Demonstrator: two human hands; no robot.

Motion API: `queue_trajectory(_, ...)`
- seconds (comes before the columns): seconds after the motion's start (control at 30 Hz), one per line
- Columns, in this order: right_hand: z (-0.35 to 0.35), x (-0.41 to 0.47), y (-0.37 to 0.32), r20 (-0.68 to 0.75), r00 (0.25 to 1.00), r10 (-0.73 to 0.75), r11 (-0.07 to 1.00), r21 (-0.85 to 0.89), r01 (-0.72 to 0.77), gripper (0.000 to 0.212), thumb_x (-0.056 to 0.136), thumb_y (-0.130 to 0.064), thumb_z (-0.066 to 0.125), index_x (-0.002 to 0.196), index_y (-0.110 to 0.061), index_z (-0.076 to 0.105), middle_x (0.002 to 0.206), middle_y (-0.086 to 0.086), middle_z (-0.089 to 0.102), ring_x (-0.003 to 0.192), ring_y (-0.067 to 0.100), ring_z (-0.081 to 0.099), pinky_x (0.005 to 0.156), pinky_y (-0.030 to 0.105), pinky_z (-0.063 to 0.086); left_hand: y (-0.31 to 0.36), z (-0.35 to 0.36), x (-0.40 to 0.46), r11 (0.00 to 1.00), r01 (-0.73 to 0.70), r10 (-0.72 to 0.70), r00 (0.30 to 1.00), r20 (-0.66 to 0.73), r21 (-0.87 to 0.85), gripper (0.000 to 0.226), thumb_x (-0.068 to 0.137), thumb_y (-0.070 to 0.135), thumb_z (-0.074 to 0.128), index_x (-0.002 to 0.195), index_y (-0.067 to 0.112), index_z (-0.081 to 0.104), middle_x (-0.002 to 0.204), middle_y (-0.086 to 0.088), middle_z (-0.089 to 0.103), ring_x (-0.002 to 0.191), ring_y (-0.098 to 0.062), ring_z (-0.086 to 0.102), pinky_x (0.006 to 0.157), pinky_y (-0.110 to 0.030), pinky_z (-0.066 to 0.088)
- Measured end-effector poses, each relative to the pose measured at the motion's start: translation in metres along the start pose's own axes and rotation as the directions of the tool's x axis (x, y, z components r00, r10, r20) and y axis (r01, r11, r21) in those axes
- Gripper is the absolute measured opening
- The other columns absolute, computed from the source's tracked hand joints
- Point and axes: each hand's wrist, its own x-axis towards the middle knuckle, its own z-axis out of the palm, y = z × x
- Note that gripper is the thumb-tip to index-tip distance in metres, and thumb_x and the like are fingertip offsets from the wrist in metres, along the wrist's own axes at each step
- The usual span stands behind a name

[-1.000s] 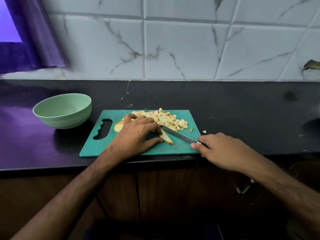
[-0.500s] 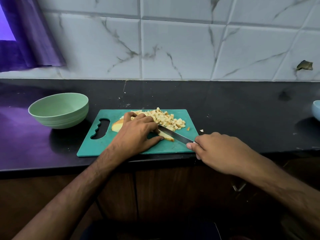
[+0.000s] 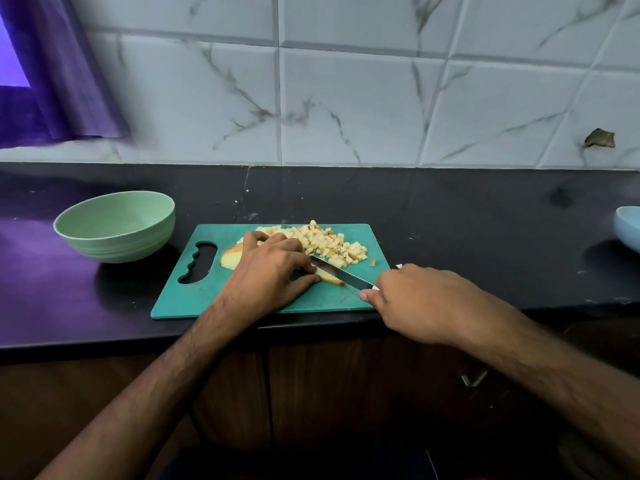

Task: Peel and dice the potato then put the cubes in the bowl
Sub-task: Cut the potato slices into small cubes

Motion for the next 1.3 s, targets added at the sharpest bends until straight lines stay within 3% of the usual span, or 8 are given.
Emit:
queue_trajectory(0.3, -0.025, 0.016, 0.002, 0.172, 0.985, 0.033, 0.994, 0.100, -0.051, 0.048, 0.109, -0.049, 0.033, 0.097, -0.006, 0.050, 0.094, 0.016, 0.059, 0.051, 0.021, 0.062, 0.039, 0.024, 0.050, -0.001, 0.000, 0.000, 1.000, -0.001, 0.001, 1.000, 0.009, 0.012, 0.030, 0.087, 0.055, 0.060, 0.086, 0.030, 0.077, 0.094, 0.016, 0.070, 0.096, -0.010, 0.060, 0.095, -0.042, 0.031)
queue_trajectory(0.6, 0.019, -0.001, -0.001, -0.014, 0.999, -0.036, 0.992, 0.120, 0.038, 0.039, 0.109, -0.048, 0.031, 0.082, -0.023, 0.046, 0.084, -0.002, 0.055, 0.072, 0.009, 0.055, 0.055, 0.028, 0.035, 0.002, -0.003, 0.000, 0.999, 0.001, -0.002, 1.000, 0.016, 0.046, 0.032, 0.087, 0.055, 0.060, 0.087, 0.028, 0.077, 0.094, 0.014, 0.069, 0.095, -0.014, 0.061, 0.095, -0.047, 0.035)
queue_trajectory(0.7, 0.032, -0.016, 0.007, -0.034, 0.999, -0.012, 0.991, 0.133, 0.016, 0.041, 0.108, -0.051, 0.029, 0.082, -0.025, 0.048, 0.084, -0.003, 0.057, 0.068, 0.009, 0.056, 0.054, 0.027, 0.036, 0.001, -0.002, 0.000, 0.999, 0.001, -0.002, 1.000, 0.013, 0.043, 0.032, 0.087, 0.056, 0.060, 0.086, 0.028, 0.076, 0.094, 0.015, 0.069, 0.095, -0.014, 0.061, 0.094, -0.048, 0.036)
queue_trajectory(0.83, 0.043, -0.040, 0.014, -0.079, 0.997, -0.001, 0.999, 0.054, 0.005, 0.041, 0.108, -0.052, 0.023, 0.077, -0.030, 0.037, 0.077, -0.006, 0.053, 0.062, 0.007, 0.051, 0.052, 0.023, 0.034, -0.001, 0.000, 0.000, 1.000, 0.005, -0.006, 1.000, 0.020, 0.025, 0.032, 0.088, 0.056, 0.059, 0.089, 0.028, 0.076, 0.098, 0.015, 0.069, 0.099, -0.012, 0.060, 0.097, -0.046, 0.034)
queue_trajectory(0.93, 0.040, -0.036, 0.015, -0.121, 0.993, 0.001, 1.000, -0.019, -0.003, 0.040, 0.108, -0.053, 0.021, 0.082, -0.029, 0.039, 0.075, -0.008, 0.048, 0.060, 0.005, 0.048, 0.051, 0.023, 0.032, -0.003, 0.000, 0.000, 1.000, 0.003, -0.003, 1.000, 0.013, 0.003, 0.031, 0.088, 0.055, 0.061, 0.090, 0.028, 0.076, 0.097, 0.016, 0.069, 0.099, -0.010, 0.060, 0.097, -0.042, 0.031)
queue_trajectory(1.13, 0.030, 0.000, 0.013, -0.120, 0.993, -0.017, 1.000, -0.003, 0.017, 0.041, 0.108, -0.052, 0.023, 0.085, -0.026, 0.044, 0.083, -0.006, 0.051, 0.067, 0.006, 0.049, 0.054, 0.027, 0.032, -0.002, -0.001, 0.000, 1.000, -0.001, 0.001, 1.000, 0.021, -0.006, 0.024, 0.088, 0.052, 0.065, 0.092, 0.031, 0.076, 0.099, 0.016, 0.069, 0.100, -0.009, 0.059, 0.097, -0.040, 0.029)
queue_trajectory(1.3, 0.026, 0.025, 0.003, -0.102, 0.995, -0.025, 0.999, 0.045, 0.029, 0.041, 0.108, -0.052, 0.026, 0.091, -0.023, 0.050, 0.085, -0.004, 0.054, 0.076, 0.008, 0.054, 0.066, 0.033, 0.042, -0.002, -0.001, 0.000, 1.000, -0.004, 0.003, 0.999, 0.050, 0.008, 0.028, 0.089, 0.053, 0.059, 0.095, 0.030, 0.073, 0.102, 0.015, 0.069, 0.102, -0.011, 0.059, 0.096, -0.039, 0.029)
